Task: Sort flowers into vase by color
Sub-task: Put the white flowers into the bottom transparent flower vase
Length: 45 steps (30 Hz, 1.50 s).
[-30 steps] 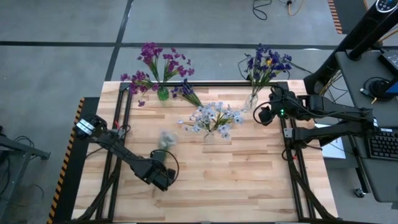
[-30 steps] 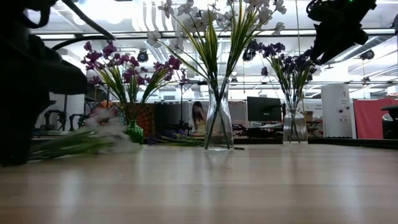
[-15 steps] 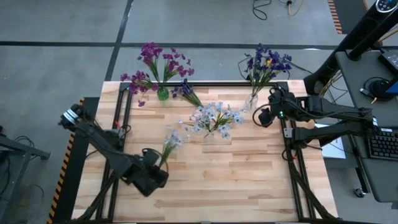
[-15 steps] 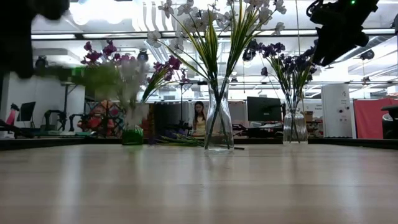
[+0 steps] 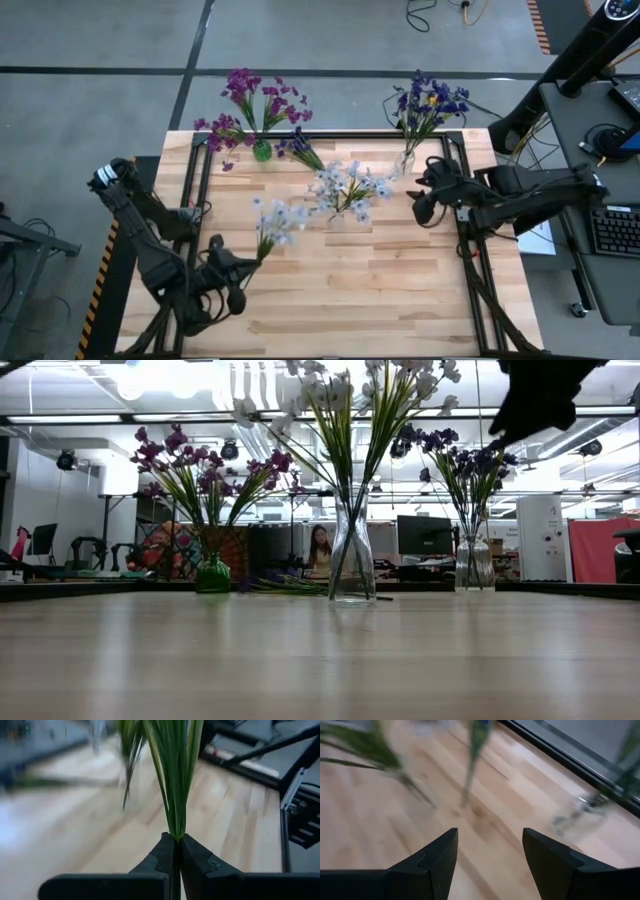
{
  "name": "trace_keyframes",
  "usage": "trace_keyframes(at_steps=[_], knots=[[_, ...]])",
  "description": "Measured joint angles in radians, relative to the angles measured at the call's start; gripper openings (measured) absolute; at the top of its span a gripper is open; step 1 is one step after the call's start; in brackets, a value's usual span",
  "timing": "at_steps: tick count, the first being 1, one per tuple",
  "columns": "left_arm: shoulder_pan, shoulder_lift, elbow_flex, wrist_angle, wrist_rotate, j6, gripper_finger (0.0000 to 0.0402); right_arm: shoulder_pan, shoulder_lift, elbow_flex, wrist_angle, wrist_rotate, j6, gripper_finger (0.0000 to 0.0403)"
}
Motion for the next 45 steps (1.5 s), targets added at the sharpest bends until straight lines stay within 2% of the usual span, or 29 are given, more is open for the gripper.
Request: trace_keyframes(at_steps=[3, 10, 12, 17, 20, 24, 27, 32, 34, 45], knots=[[-0.021, 0.009, -0.006, 0.077, -0.082, 0.192, 0.0000, 0.057, 0.000, 0.000, 0.063, 0.002, -0.018, 0.0215], [-0.021, 0.015, -0.007, 0.336, -0.181, 0.693, 0.0000, 0.167, -0.006, 0.002, 0.129, 0.109, 0.002, 0.0215], [-0.021, 0.008, -0.007, 0.422, -0.164, 0.821, 0.0000, 0.187, -0.007, 0.009, 0.165, 0.126, -0.002, 0.0215], [-0.018, -0.006, -0.007, 0.664, -0.039, 1.151, 0.0000, 0.218, -0.002, 0.036, 0.250, 0.131, -0.069, 0.0215], [-0.014, -0.007, -0.007, 0.735, 0.006, 1.311, 0.0000, 0.238, 0.002, 0.041, 0.316, 0.130, -0.138, 0.0215], [0.018, -0.013, -0.007, 0.746, 0.046, 1.349, 0.0000, 0.275, 0.009, 0.041, 0.417, 0.131, -0.220, 0.0215], [0.060, -0.013, -0.012, 0.767, 0.156, 1.382, 0.0000, 0.312, 0.015, 0.042, 0.498, 0.131, -0.294, 0.0215], [0.120, -0.024, -0.046, 0.887, 0.314, 1.549, 0.0000, 0.375, 0.045, 0.042, 0.658, 0.131, -0.444, 0.0215], [0.134, -0.042, -0.081, 0.975, 0.357, 1.606, 0.0000, 0.403, 0.071, 0.042, 0.711, 0.129, -0.499, 0.0215], [0.248, -0.076, -0.350, 1.575, 0.383, 1.745, 0.0000, 0.492, 0.259, 0.040, 1.059, 0.129, -0.762, 0.0215]])
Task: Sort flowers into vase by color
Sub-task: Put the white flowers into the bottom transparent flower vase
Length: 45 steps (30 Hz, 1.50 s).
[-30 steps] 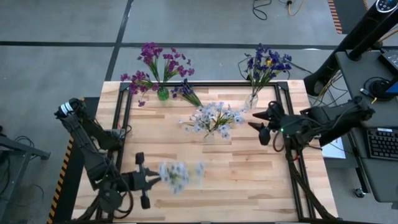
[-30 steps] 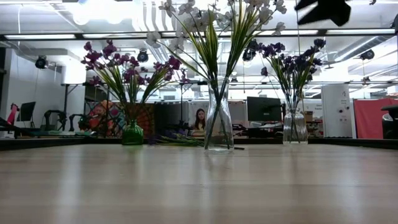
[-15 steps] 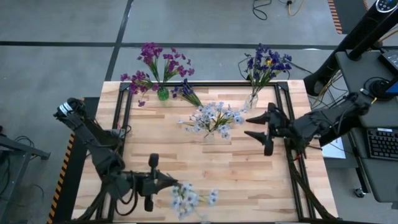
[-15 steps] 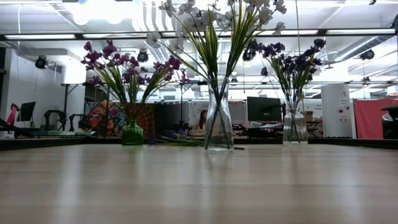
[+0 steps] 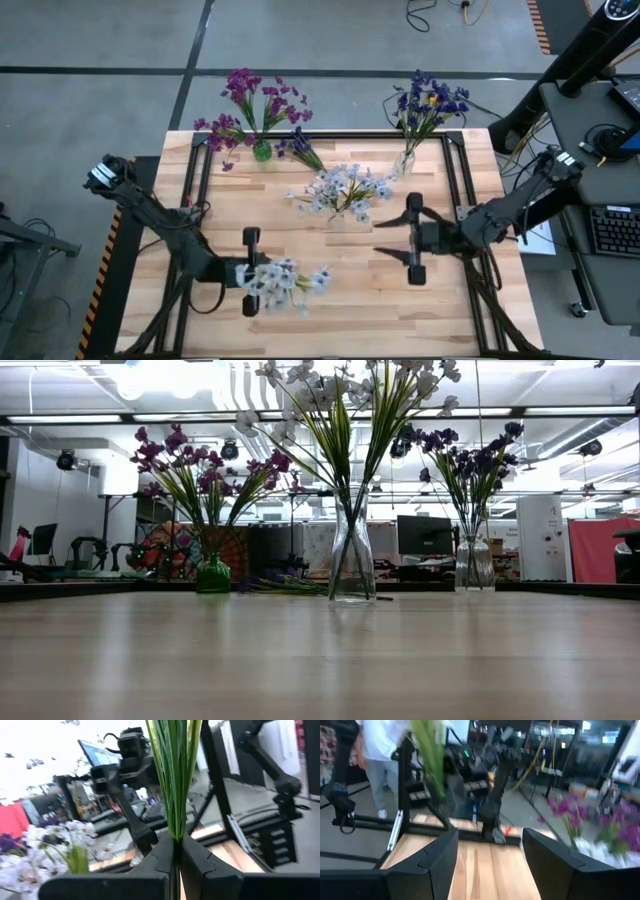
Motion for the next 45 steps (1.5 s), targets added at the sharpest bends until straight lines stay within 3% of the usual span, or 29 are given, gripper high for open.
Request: trace_keyframes(at_steps=[3, 7, 15, 22, 29, 39, 45], knots=[[0.016, 0.004, -0.034, 0.104, 0.000, 0.051, 0.0000, 0.006, 0.054, 0.012, 0.085, -0.001, -0.059, 0.0215], [0.020, -0.001, -0.031, 0.105, 0.007, 0.089, 0.0000, 0.006, 0.141, 0.068, 0.124, -0.006, -0.105, 0.0215], [0.041, -0.022, -0.015, -0.045, 0.257, 0.132, 0.0000, 0.011, 0.329, 0.279, 0.047, -0.008, -0.149, 0.0215], [0.116, -0.102, -0.028, -0.135, 0.366, 0.059, 0.0000, 0.026, 0.475, 0.427, -0.015, 0.002, -0.142, 0.0215], [0.180, -0.123, -0.032, -0.164, 0.366, -0.016, 0.0000, 0.020, 0.588, 0.534, -0.012, 0.138, -0.238, 0.0215], [0.185, -0.098, -0.011, -0.154, 0.365, 0.006, 0.0000, -0.045, 0.615, 0.573, 0.007, 0.118, -0.161, 0.0215], [0.194, -0.077, 0.003, -0.135, 0.358, 0.006, 0.0000, -0.077, 0.628, 0.572, 0.005, 0.071, -0.134, 0.0241]])
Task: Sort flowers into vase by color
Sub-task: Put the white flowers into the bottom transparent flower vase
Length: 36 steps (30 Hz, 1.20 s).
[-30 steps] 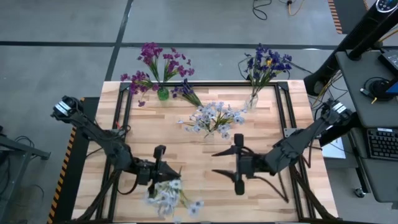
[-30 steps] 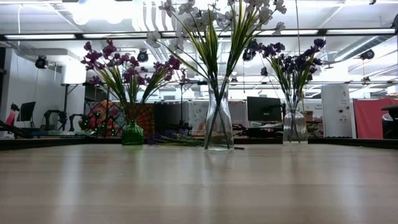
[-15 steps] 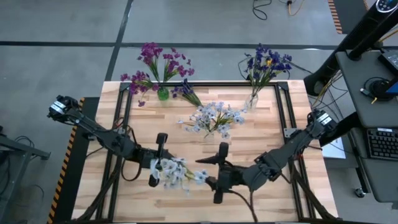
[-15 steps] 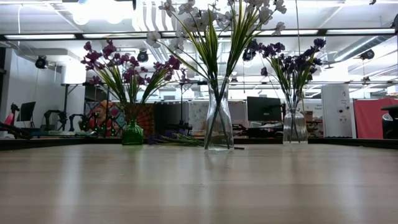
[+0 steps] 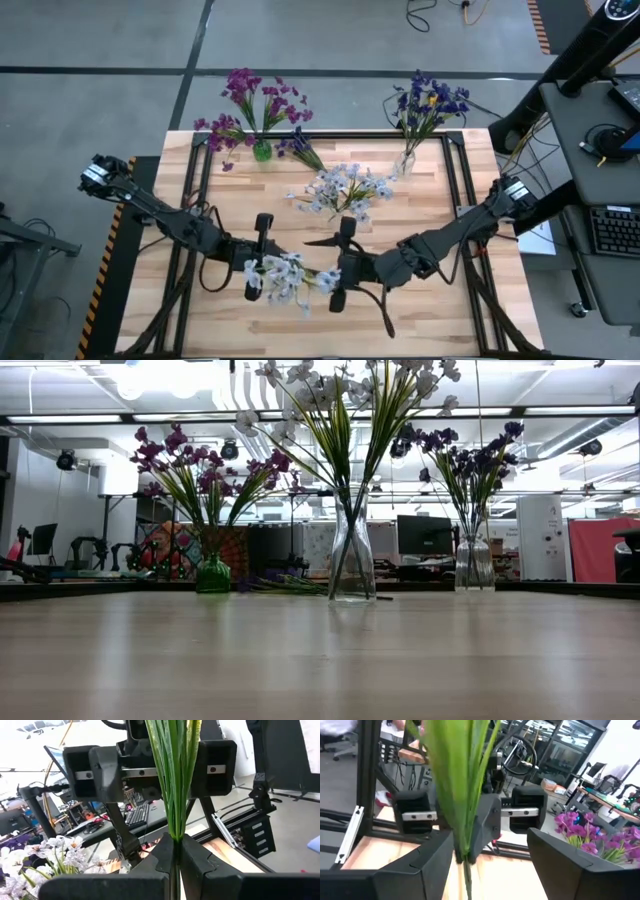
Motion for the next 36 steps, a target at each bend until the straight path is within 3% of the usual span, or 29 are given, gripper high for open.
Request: trace_keyframes(at_steps=[6, 12, 17, 23, 28, 36], knots=[[0.021, 0.022, 0.014, 0.026, -0.002, -0.008, 0.0000, -0.008, 0.005, 0.000, 0.007, -0.090, 0.018, 0.0269], [0.042, 0.068, 0.040, 0.042, -0.004, -0.011, 0.0000, -0.015, 0.005, 0.000, 0.027, -0.091, 0.022, 0.0268], [0.050, 0.117, 0.079, 0.041, -0.004, -0.011, 0.0000, -0.025, 0.007, 0.000, 0.033, -0.090, 0.027, 0.0235], [0.055, 0.134, 0.097, 0.043, -0.004, -0.030, 0.0006, -0.025, 0.008, 0.000, 0.034, -0.090, 0.018, 0.0164], [0.058, 0.119, 0.097, 0.043, -0.003, -0.080, 0.0053, -0.025, 0.007, 0.000, 0.026, -0.091, 0.015, 0.0103], [0.057, 0.098, 0.097, -0.048, -0.066, -0.092, 0.0179, -0.025, 0.007, -0.001, 0.024, -0.099, 0.016, 0.0039]])
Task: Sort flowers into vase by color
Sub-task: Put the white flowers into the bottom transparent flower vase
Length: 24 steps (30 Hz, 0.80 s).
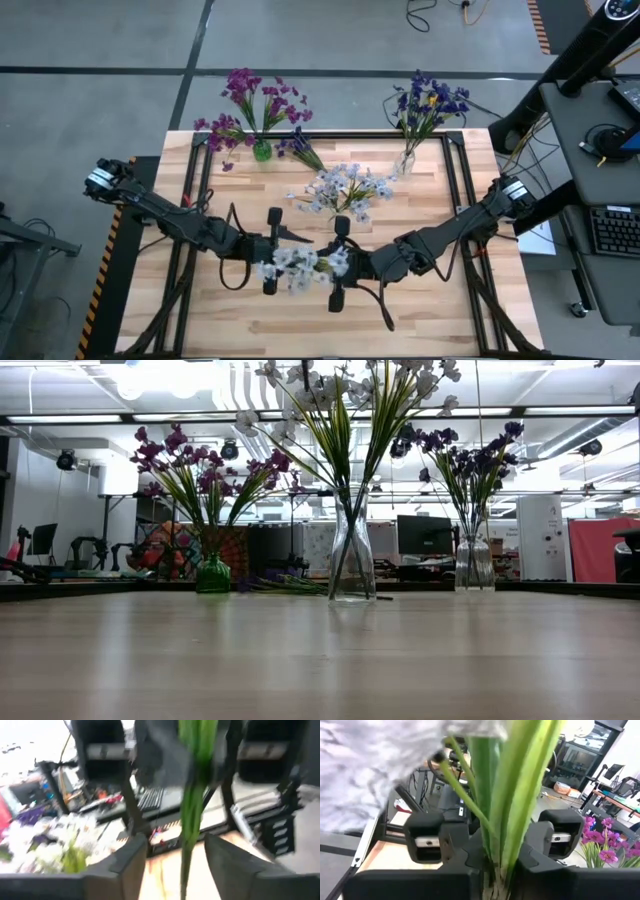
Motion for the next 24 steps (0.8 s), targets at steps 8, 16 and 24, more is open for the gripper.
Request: trace_keyframes(at_steps=[8, 16, 24], knots=[[0.000, -0.128, 0.000, -0.296, -0.055, -0.089, 0.0248, 0.000, -0.049, 0.001, -0.067, 0.043, 0.026, 0.0024], [0.000, -0.269, -0.001, -0.546, -0.094, -0.290, 0.0251, -0.025, -0.091, 0.000, -0.130, 0.191, -0.011, 0.0023], [-0.008, -0.293, -0.002, -0.592, -0.095, -0.343, 0.0251, -0.075, -0.115, -0.055, -0.126, 0.051, -0.043, 0.0022]])
